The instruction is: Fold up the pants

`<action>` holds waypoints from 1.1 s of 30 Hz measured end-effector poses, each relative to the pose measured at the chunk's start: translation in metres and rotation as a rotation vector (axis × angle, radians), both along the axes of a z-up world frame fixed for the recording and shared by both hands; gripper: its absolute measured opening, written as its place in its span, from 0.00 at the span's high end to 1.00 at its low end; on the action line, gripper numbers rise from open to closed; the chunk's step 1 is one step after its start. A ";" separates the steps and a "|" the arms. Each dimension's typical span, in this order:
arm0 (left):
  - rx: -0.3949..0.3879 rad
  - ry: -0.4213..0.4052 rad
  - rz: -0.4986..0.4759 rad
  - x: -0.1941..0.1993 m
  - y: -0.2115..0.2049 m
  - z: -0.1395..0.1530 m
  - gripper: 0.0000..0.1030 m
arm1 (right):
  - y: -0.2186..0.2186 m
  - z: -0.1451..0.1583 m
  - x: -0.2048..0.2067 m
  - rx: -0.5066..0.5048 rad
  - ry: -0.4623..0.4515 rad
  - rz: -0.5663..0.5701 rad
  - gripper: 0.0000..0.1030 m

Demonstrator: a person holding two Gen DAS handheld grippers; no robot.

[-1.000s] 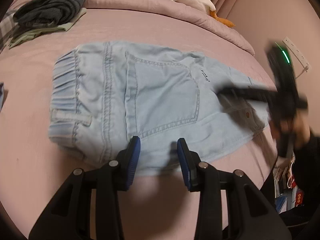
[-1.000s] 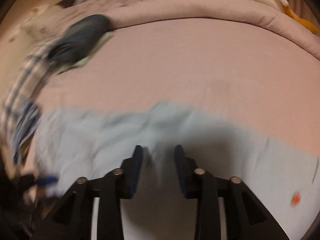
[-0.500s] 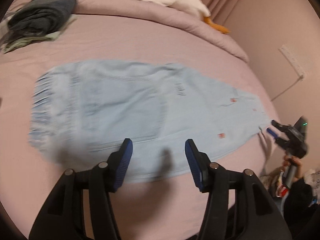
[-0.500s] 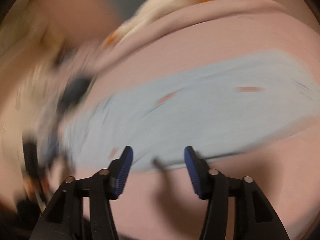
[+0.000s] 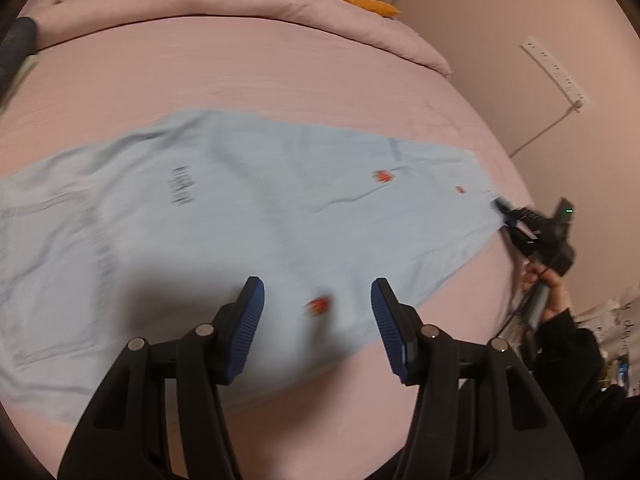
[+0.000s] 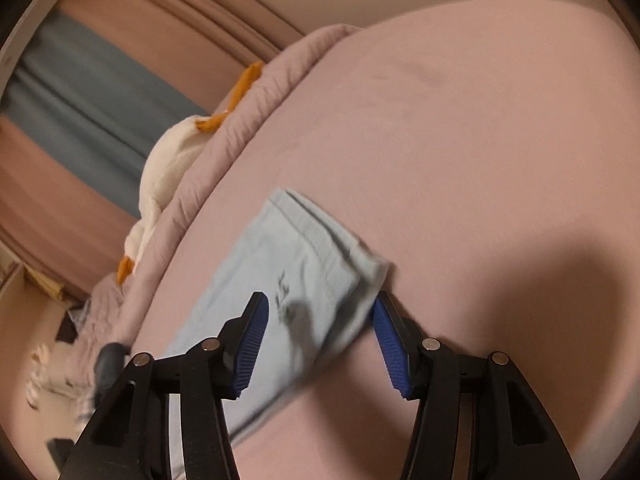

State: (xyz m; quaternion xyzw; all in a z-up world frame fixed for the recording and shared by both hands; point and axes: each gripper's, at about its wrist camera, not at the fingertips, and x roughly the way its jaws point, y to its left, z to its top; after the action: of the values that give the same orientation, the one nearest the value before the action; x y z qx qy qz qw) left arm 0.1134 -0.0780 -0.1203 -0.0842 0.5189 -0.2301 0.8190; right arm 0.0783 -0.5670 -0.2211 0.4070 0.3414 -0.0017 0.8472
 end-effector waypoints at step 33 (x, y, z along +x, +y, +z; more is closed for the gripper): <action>-0.838 0.259 0.096 0.027 0.002 -0.023 0.18 | 0.300 0.121 0.003 -0.626 -0.311 0.664 0.96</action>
State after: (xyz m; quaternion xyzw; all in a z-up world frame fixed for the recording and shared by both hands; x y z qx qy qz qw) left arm 0.1402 -0.0764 -0.1431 -0.4613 0.4746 -0.3697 0.6522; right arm 0.0816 -0.2670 -0.1004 -0.0030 0.3054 0.2270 0.9248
